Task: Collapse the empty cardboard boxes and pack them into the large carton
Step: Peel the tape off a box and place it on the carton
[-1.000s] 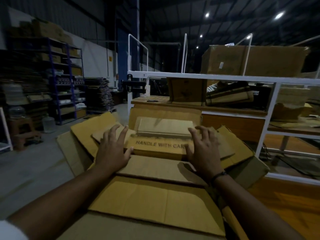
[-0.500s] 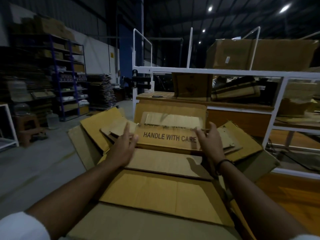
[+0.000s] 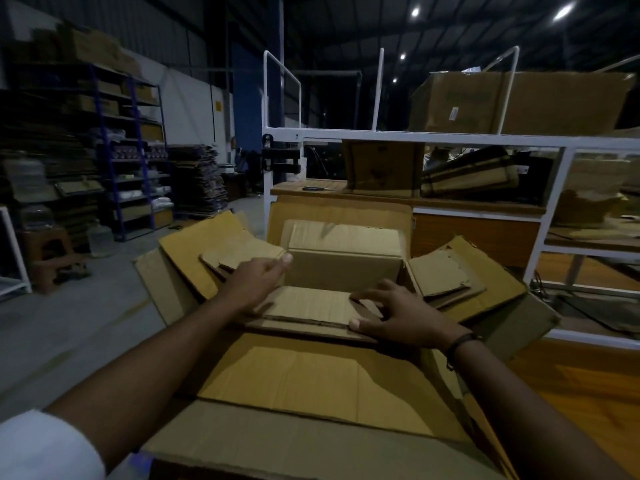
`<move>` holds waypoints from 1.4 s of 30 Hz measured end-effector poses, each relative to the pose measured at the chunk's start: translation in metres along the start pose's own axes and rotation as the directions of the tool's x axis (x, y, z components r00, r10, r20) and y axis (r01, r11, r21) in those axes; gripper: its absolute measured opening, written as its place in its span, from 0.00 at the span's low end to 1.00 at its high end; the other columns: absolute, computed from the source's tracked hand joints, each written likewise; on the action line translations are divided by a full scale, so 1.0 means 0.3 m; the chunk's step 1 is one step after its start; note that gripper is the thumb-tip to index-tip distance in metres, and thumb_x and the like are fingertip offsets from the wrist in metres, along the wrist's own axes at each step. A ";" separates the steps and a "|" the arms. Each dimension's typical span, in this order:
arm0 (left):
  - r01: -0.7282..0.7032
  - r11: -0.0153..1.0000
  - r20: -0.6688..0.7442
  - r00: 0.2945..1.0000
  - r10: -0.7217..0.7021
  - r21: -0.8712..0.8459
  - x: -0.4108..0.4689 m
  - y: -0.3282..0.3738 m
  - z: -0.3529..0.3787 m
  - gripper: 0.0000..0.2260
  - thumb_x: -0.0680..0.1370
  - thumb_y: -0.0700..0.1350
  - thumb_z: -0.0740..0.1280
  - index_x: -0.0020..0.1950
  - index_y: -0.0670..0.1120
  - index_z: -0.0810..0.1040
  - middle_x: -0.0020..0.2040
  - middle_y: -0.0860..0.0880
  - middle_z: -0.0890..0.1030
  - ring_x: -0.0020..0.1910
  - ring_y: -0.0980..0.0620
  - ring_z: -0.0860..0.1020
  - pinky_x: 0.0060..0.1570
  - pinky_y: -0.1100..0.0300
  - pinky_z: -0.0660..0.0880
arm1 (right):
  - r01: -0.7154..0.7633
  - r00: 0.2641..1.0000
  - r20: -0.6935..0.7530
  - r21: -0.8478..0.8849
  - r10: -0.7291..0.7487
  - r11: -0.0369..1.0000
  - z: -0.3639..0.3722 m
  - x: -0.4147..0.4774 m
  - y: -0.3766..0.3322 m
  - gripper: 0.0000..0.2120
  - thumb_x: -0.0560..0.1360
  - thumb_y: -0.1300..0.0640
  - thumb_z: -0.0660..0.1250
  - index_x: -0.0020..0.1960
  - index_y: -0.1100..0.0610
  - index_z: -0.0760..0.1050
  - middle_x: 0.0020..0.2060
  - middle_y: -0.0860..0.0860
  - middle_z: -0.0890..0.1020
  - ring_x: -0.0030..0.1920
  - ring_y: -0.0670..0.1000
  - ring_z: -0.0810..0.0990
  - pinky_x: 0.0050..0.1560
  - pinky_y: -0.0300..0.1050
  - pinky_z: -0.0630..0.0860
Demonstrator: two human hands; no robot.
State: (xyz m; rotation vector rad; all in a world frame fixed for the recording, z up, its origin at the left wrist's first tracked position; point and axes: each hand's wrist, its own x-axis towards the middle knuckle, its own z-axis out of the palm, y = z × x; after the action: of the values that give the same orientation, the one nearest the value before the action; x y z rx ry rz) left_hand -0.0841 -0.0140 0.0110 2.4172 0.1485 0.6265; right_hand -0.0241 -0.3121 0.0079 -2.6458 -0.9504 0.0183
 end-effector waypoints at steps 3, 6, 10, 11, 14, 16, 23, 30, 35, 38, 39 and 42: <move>-0.053 0.973 0.119 0.993 0.027 0.223 -0.014 -0.035 0.028 0.29 0.82 0.68 0.55 0.72 0.50 0.77 0.69 0.45 0.79 0.66 0.47 0.77 0.57 0.54 0.72 | 0.039 0.999 -0.008 -0.104 -0.040 0.994 0.031 0.008 0.011 0.37 0.72 0.21 0.56 0.77 0.33 0.58 0.78 0.46 0.62 0.76 0.54 0.64 0.78 0.65 0.53; -0.068 0.894 0.157 0.988 -0.002 0.443 -0.004 -0.070 0.043 0.35 0.79 0.73 0.53 0.75 0.50 0.73 0.70 0.44 0.76 0.66 0.45 0.75 0.57 0.52 0.73 | 0.084 0.996 -0.016 -0.151 -0.087 0.985 0.043 0.009 0.000 0.35 0.75 0.24 0.55 0.79 0.35 0.55 0.81 0.45 0.58 0.80 0.52 0.56 0.78 0.62 0.44; -0.007 0.821 0.193 0.973 -0.126 0.571 0.050 -0.085 0.035 0.51 0.68 0.81 0.42 0.75 0.47 0.70 0.72 0.44 0.74 0.66 0.45 0.75 0.59 0.49 0.74 | 0.114 0.993 -0.012 -0.151 -0.117 0.982 0.053 0.031 -0.019 0.35 0.77 0.27 0.54 0.80 0.37 0.54 0.82 0.45 0.56 0.81 0.51 0.52 0.78 0.60 0.42; -0.003 0.804 0.203 0.968 -0.146 0.595 0.062 -0.084 0.033 0.52 0.67 0.82 0.41 0.76 0.47 0.69 0.73 0.43 0.73 0.67 0.44 0.74 0.61 0.48 0.74 | 0.113 0.993 -0.010 -0.159 -0.117 0.981 0.060 0.043 -0.018 0.35 0.77 0.26 0.53 0.81 0.37 0.53 0.82 0.45 0.55 0.81 0.52 0.52 0.78 0.61 0.42; -0.008 0.748 0.225 0.956 -0.189 0.664 0.076 -0.062 0.041 0.49 0.72 0.80 0.44 0.78 0.46 0.68 0.76 0.42 0.70 0.72 0.43 0.71 0.67 0.45 0.72 | 0.117 0.993 -0.013 -0.158 -0.120 0.980 0.073 0.065 -0.015 0.35 0.77 0.26 0.52 0.81 0.37 0.53 0.82 0.45 0.55 0.81 0.53 0.51 0.78 0.62 0.42; -0.017 0.721 0.252 0.942 -0.220 0.693 0.075 -0.030 0.053 0.47 0.74 0.79 0.44 0.79 0.46 0.67 0.78 0.41 0.68 0.75 0.42 0.69 0.69 0.45 0.70 | 0.117 0.993 -0.011 -0.100 -0.119 0.988 0.068 0.065 -0.009 0.33 0.79 0.27 0.51 0.80 0.38 0.55 0.81 0.45 0.57 0.81 0.52 0.53 0.78 0.61 0.44; 0.053 0.735 0.207 0.943 -0.259 0.676 0.021 -0.025 0.093 0.53 0.69 0.82 0.37 0.83 0.48 0.59 0.83 0.35 0.48 0.82 0.34 0.45 0.78 0.40 0.47 | -0.276 0.941 -0.271 -0.268 0.202 0.923 0.087 0.076 0.105 0.44 0.74 0.21 0.36 0.77 0.44 0.65 0.80 0.58 0.58 0.79 0.63 0.54 0.79 0.65 0.44; 0.067 0.735 0.188 0.947 -0.259 0.674 0.017 -0.007 0.075 0.53 0.69 0.83 0.40 0.82 0.49 0.63 0.83 0.35 0.50 0.82 0.36 0.47 0.78 0.41 0.51 | -0.337 0.921 -0.297 -0.288 0.251 0.896 0.081 0.094 0.123 0.52 0.69 0.18 0.33 0.75 0.48 0.69 0.73 0.61 0.70 0.74 0.62 0.64 0.75 0.61 0.59; 0.081 0.742 0.179 0.948 -0.263 0.665 0.010 -0.009 0.082 0.54 0.69 0.83 0.39 0.82 0.49 0.61 0.83 0.35 0.48 0.82 0.36 0.45 0.79 0.41 0.49 | -0.341 0.936 -0.210 -0.336 0.283 0.878 0.073 0.100 0.072 0.47 0.73 0.21 0.35 0.78 0.47 0.65 0.77 0.61 0.64 0.76 0.65 0.59 0.76 0.64 0.54; 0.092 0.772 0.156 0.958 -0.241 0.629 -0.010 -0.022 0.101 0.53 0.69 0.82 0.38 0.83 0.50 0.60 0.83 0.35 0.44 0.82 0.37 0.41 0.79 0.41 0.45 | -0.178 0.979 -0.142 -0.278 0.143 0.944 0.100 0.088 0.023 0.40 0.78 0.26 0.39 0.82 0.47 0.54 0.82 0.58 0.54 0.81 0.62 0.47 0.78 0.65 0.42; 0.097 0.785 0.147 0.961 -0.233 0.612 -0.017 -0.026 0.104 0.52 0.69 0.82 0.39 0.83 0.51 0.59 0.83 0.35 0.43 0.82 0.37 0.40 0.79 0.42 0.44 | -0.100 0.990 -0.120 -0.262 0.070 0.960 0.112 0.084 0.005 0.38 0.79 0.27 0.40 0.83 0.46 0.51 0.83 0.55 0.51 0.82 0.60 0.44 0.79 0.63 0.41; 0.105 0.797 0.134 0.965 -0.227 0.595 -0.025 -0.032 0.099 0.51 0.70 0.82 0.40 0.83 0.52 0.58 0.83 0.35 0.42 0.82 0.37 0.40 0.79 0.43 0.43 | 0.042 0.994 -0.088 -0.246 -0.066 0.968 0.137 0.088 -0.033 0.35 0.81 0.30 0.41 0.83 0.44 0.47 0.83 0.51 0.51 0.82 0.56 0.44 0.80 0.60 0.42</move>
State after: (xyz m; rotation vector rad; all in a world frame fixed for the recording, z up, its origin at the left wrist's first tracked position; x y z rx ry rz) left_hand -0.0763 -0.0246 -0.0183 2.9980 0.5361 0.2685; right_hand -0.0146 -0.2762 -0.0255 -2.8101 -1.0519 -0.2520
